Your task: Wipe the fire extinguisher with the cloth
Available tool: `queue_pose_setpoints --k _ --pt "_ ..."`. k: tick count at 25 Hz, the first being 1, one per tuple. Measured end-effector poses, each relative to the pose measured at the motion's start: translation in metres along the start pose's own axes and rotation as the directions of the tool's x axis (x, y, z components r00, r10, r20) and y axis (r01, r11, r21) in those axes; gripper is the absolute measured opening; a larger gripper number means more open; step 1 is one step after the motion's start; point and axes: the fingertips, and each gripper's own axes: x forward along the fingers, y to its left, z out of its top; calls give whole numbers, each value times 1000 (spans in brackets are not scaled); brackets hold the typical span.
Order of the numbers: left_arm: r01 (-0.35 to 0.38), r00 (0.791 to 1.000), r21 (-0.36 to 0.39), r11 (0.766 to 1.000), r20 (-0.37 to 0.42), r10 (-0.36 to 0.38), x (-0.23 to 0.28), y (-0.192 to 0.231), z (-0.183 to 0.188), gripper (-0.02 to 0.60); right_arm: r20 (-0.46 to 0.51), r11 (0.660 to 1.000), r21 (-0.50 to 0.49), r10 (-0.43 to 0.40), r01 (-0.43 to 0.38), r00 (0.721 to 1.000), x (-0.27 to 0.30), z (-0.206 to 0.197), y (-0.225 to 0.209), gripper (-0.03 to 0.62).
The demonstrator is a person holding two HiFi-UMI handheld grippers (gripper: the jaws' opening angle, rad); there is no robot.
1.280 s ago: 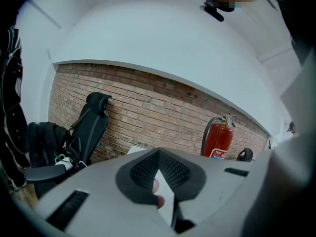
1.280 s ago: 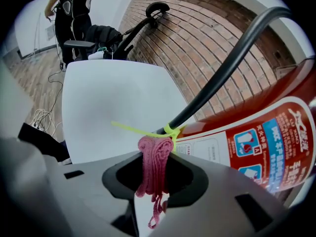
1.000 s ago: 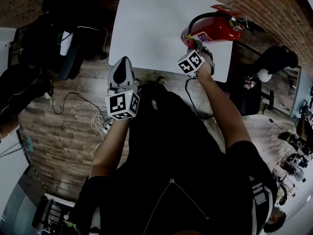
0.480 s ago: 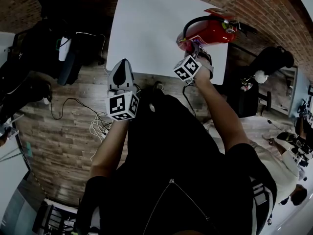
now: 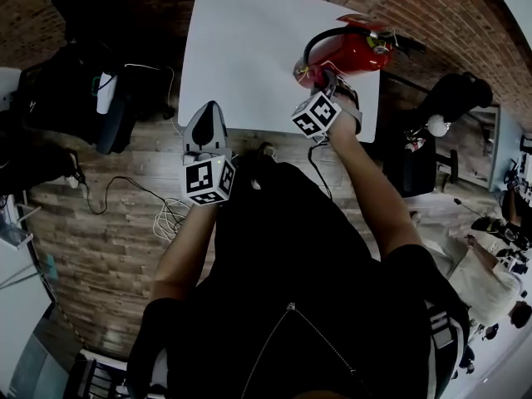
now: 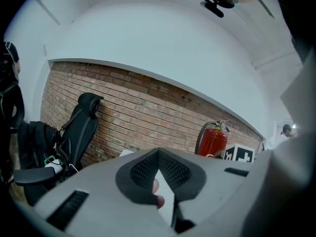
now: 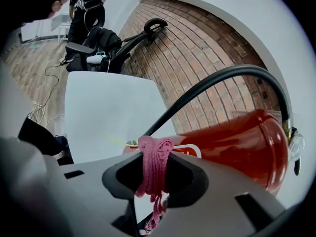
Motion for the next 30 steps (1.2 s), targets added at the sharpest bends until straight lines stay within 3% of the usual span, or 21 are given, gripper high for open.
queue_pose_setpoints --k 17,30 --pt "93 996 7 996 4 -93 10 -6 9 8 34 987 93 -134 130 990 -67 22 -63 120" --pt "139 990 16 990 6 -139 18 -16 16 8 101 958 123 -270 258 957 -126 41 -113 120"
